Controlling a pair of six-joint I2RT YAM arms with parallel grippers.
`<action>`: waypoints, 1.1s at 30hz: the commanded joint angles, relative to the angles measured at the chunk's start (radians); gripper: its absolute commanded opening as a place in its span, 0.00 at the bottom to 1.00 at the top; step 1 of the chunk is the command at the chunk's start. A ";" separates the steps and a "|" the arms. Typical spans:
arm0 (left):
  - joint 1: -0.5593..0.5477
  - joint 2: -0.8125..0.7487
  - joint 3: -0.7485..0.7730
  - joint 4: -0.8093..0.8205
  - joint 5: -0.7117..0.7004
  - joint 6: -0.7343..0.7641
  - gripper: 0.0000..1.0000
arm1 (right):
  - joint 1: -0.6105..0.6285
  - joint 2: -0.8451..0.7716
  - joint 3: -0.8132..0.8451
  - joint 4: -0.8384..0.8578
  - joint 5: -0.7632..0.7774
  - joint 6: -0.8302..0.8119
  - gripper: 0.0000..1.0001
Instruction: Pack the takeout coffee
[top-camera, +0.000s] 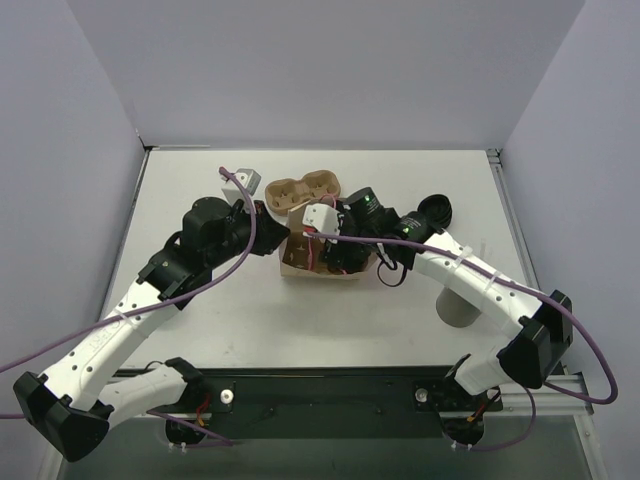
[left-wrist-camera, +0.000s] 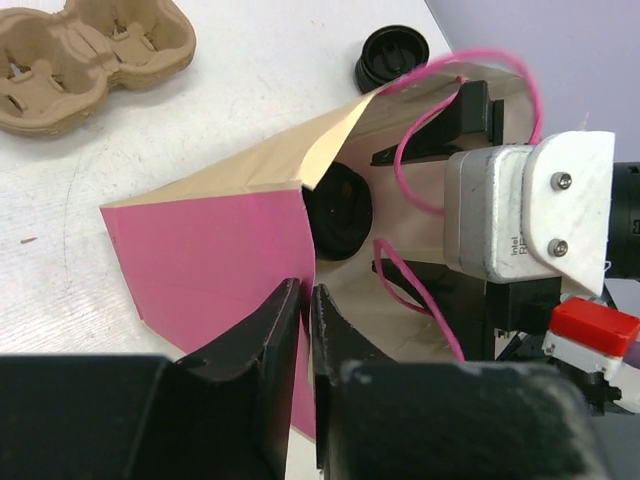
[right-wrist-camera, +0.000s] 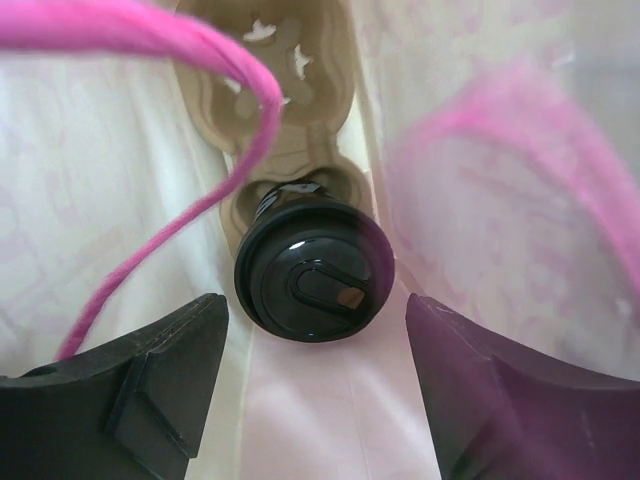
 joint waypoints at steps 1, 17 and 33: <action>0.001 0.008 0.083 0.034 -0.027 0.009 0.22 | -0.006 0.017 0.094 -0.036 -0.034 -0.008 0.72; 0.026 0.056 0.216 0.030 -0.108 0.084 0.31 | -0.049 0.049 0.226 -0.064 -0.063 0.032 0.68; 0.044 0.065 0.314 -0.133 -0.288 0.176 0.33 | -0.082 0.017 0.295 -0.077 -0.085 0.151 0.68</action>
